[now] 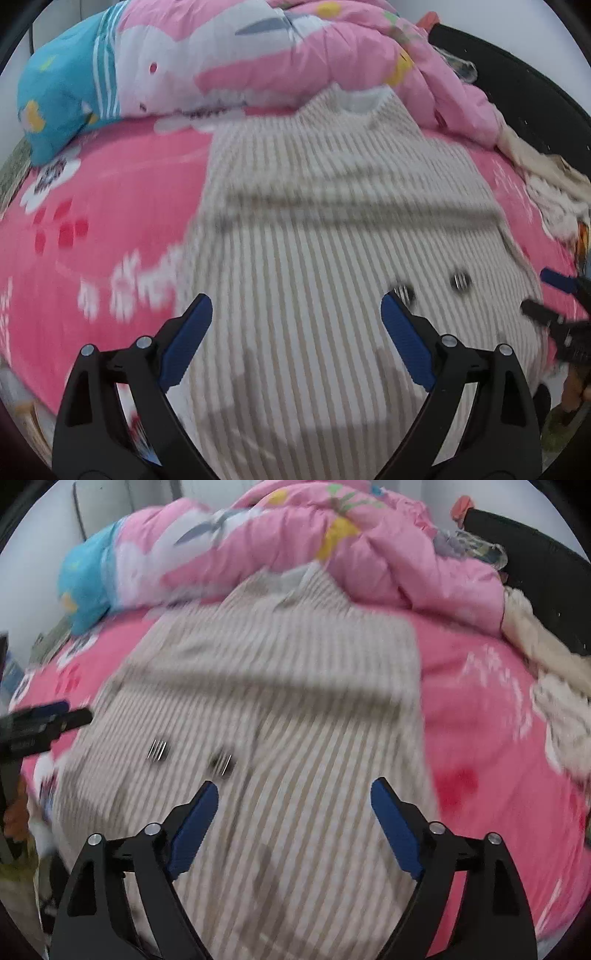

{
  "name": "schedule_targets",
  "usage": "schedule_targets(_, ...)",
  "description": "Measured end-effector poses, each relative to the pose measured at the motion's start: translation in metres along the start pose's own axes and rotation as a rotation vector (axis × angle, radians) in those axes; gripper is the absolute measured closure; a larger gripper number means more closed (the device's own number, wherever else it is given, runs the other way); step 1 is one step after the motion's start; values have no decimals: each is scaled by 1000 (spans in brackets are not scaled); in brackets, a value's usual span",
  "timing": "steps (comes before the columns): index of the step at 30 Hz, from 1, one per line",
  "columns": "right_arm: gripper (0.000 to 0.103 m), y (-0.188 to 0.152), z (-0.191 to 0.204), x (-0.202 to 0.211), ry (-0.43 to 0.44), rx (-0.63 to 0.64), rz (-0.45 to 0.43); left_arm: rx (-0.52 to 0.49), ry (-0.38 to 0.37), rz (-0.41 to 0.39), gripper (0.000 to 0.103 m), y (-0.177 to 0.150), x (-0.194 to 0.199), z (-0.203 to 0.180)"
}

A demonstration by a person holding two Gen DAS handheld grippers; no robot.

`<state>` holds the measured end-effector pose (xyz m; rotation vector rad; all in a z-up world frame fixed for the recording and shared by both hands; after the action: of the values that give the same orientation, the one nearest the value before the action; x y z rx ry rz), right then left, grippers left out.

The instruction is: Fold large clothes

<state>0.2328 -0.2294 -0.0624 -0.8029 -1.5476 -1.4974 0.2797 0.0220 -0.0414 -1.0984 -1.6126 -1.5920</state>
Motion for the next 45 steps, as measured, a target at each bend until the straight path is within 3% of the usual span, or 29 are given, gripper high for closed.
schedule_targets(3,13,-44,13,-9,-32,-2,48,1,38,30,13,-40,-3,-4)
schedule_targets(6,8,-65,16,-32,-58,-4,104,10,70,97,12,-72,-25,-5)
schedule_targets(8,6,-68,17,-35,-76,6,72,2,96,64,8,-79,-31,-5)
schedule_targets(13,6,-68,13,-35,-47,-36,84,16,100,64,8,-82,-31,-2)
schedule_targets(22,6,-78,9,-33,-8,-49,32,8,118,85,7,-77,-36,0)
schedule_targets(29,6,-81,10,-31,-8,-49,-9,-35,177,44,6,-83,-36,-9)
schedule_targets(32,6,-83,10,-31,-1,-47,-17,-44,168,41,6,-82,-36,-8)
schedule_targets(38,6,-84,9,-28,31,-18,-11,2,105,-31,7,-95,8,13)
schedule_targets(45,6,-86,9,-27,32,-10,-19,17,60,-78,7,-155,68,54)
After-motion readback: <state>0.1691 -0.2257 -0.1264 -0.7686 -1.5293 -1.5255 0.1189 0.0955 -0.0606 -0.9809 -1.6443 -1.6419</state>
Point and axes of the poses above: each gripper's, at about its wrist camera, not at the fingertips, and x roughly against the way its jaws point, z to its left, y to its top, the point moved 5 cm from there along -x, roughly the way its jaws point, and after that the axes turned 5 degrees about z, right-handed, at the moved point
